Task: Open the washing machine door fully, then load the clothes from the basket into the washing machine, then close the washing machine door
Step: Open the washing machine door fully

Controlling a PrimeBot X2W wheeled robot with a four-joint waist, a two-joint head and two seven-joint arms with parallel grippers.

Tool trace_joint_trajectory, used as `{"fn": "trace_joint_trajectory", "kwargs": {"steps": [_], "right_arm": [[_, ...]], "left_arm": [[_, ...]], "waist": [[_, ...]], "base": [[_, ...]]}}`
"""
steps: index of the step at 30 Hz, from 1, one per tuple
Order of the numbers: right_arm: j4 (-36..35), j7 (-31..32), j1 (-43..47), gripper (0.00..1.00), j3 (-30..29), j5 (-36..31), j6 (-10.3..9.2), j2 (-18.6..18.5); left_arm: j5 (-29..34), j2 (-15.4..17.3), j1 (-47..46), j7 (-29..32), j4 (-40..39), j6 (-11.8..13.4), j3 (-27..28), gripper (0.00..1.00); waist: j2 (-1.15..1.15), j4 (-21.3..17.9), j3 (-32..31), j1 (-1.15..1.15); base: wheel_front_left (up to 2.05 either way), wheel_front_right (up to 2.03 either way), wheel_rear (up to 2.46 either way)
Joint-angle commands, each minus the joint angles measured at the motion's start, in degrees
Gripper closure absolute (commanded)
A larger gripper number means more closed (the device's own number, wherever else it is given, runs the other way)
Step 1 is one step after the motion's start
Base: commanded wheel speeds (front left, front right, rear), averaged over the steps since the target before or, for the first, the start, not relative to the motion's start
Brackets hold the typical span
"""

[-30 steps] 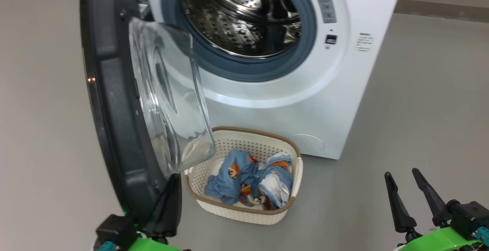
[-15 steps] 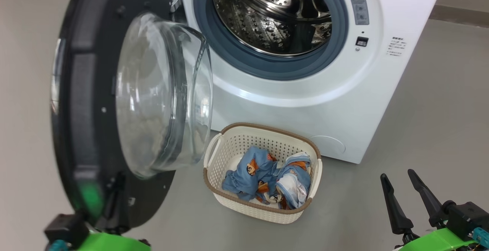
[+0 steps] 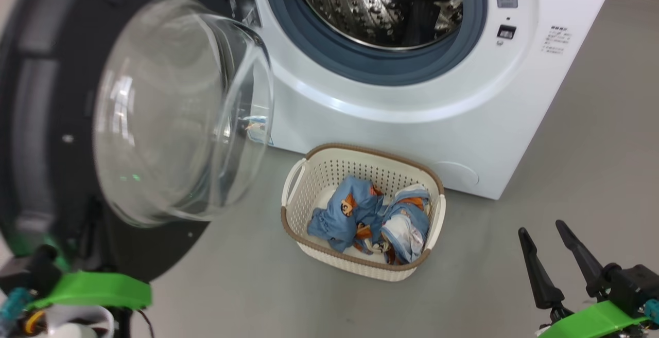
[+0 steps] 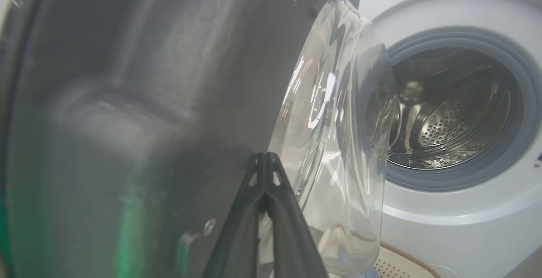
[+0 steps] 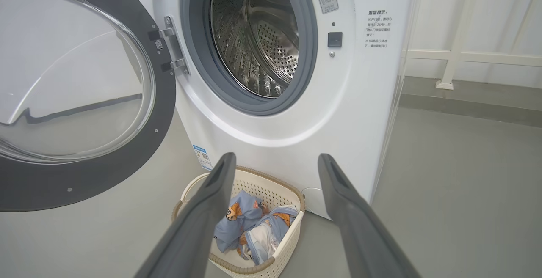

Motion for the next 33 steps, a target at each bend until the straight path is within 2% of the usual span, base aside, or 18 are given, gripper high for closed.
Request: {"fn": "trace_joint_trajectory", "kwargs": {"steps": [1,16,33], "right_arm": [[-1.67,-0.70,-2.30,0.00,1.39,-0.43,0.26,-1.56],[-1.83,-0.70,-4.75,0.00,1.86,-0.25,0.26,-3.44],[-2.49,-0.70,-7.63,0.00,2.43,0.02,0.26,-6.36]], "left_arm": [[-0.48,3.14,-3.73,-0.88,0.61,1.19,4.20,1.00],[1.65,5.09,-9.87,-1.18,8.28,1.06,12.33,1.00],[7.09,7.23,-17.99,-1.19,18.48,-0.98,22.83,1.00]], "waist": [[0.00,0.06,1.32,0.00],[0.00,-0.27,4.89,0.00],[0.00,-0.63,9.84,0.00]], "base": [[0.00,0.00,0.00],[0.00,0.00,0.00],[0.00,0.00,0.00]]}}
